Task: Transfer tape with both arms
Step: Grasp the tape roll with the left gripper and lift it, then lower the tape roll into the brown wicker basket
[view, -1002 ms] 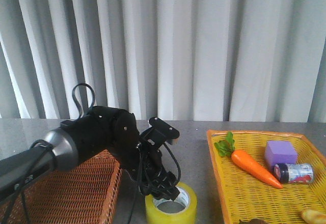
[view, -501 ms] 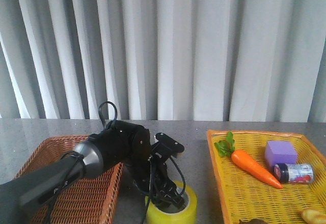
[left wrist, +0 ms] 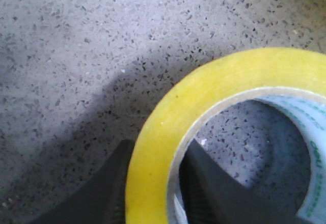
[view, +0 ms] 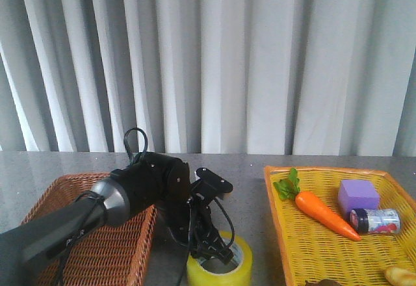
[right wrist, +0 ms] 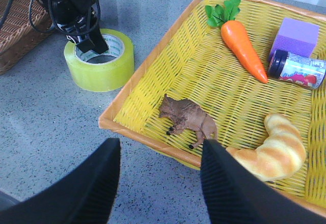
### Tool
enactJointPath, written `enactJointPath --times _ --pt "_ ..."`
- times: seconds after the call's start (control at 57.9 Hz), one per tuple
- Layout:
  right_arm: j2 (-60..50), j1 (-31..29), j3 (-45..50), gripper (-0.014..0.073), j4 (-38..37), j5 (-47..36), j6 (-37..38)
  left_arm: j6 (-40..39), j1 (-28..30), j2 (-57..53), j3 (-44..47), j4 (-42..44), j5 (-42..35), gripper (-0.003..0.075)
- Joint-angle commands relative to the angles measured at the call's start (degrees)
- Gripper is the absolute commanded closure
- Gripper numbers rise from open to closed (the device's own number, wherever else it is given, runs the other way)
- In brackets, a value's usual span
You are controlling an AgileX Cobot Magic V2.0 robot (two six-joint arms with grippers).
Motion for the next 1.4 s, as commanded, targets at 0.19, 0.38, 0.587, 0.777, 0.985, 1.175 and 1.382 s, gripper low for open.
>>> enactJointPath --times 0.19,0.38,0.587,0.777,0.985,1.175,1.382 --pt "0.18 -0.34 -1.37 0.024 0.02 -3.34 -0.04 -0.96 -0.33 -6.01 -1.9 -1.27 -1.69 0.0528" --pt "0.18 -0.34 -1.37 0.024 0.02 -3.34 -0.04 -0.96 -0.28 -9.53 -1.9 -1.27 -1.62 0.0528" --pt "0.18 -0.34 -1.37 0.024 0.02 -2.97 -0.04 -1.31 -0.08 -14.87 -1.9 2.54 -0.66 0.0528" --pt "0.18 -0.34 -1.37 0.024 0.02 -2.9 -0.04 -4.07 3.77 -19.42 -1.9 6.47 2.74 0.0528" --pt "0.18 -0.34 -1.37 0.024 0.02 -2.9 -0.04 -5.02 12.03 -22.03 -0.13 6.12 7.04 0.0528" --pt "0.18 -0.34 -1.37 0.024 0.02 -2.86 -0.04 -5.14 18.98 -22.73 4.33 6.16 5.42 0.0528" --pt "0.18 -0.34 -1.37 0.024 0.02 -2.83 -0.04 -5.14 23.1 -21.32 10.24 6.11 0.03 0.0528"
